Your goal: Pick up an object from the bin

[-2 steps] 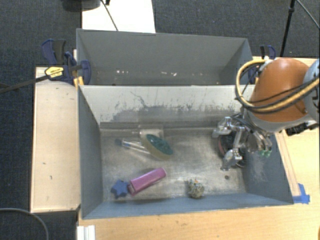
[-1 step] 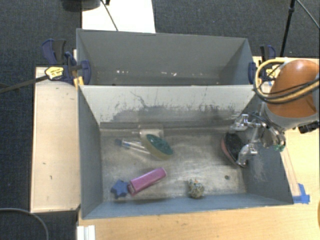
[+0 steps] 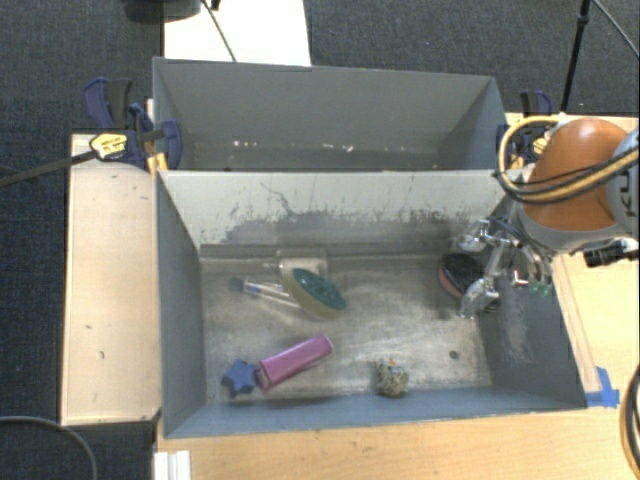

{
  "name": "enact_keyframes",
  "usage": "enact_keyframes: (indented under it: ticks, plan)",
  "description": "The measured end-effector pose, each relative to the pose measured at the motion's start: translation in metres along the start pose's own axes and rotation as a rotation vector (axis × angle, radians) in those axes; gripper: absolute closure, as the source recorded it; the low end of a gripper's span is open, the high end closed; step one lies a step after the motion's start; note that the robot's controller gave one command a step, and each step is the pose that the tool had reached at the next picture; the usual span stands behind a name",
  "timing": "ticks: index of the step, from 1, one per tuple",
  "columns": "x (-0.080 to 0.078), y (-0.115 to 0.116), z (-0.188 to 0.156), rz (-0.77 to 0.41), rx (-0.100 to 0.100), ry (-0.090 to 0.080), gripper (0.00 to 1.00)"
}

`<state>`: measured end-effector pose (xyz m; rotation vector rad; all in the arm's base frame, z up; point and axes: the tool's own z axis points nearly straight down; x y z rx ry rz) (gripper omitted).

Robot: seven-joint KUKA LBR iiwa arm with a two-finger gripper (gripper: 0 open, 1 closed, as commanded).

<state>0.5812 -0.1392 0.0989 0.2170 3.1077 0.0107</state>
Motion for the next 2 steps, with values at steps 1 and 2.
enact_keyframes:
  ticks: [1, 2]
  plan:
    - [-0.001, 0.001, 0.000, 0.000, -0.002, 0.001, 1.00]
    - [0.006, 0.021, -0.146, -0.506, 0.004, 0.019, 1.00]
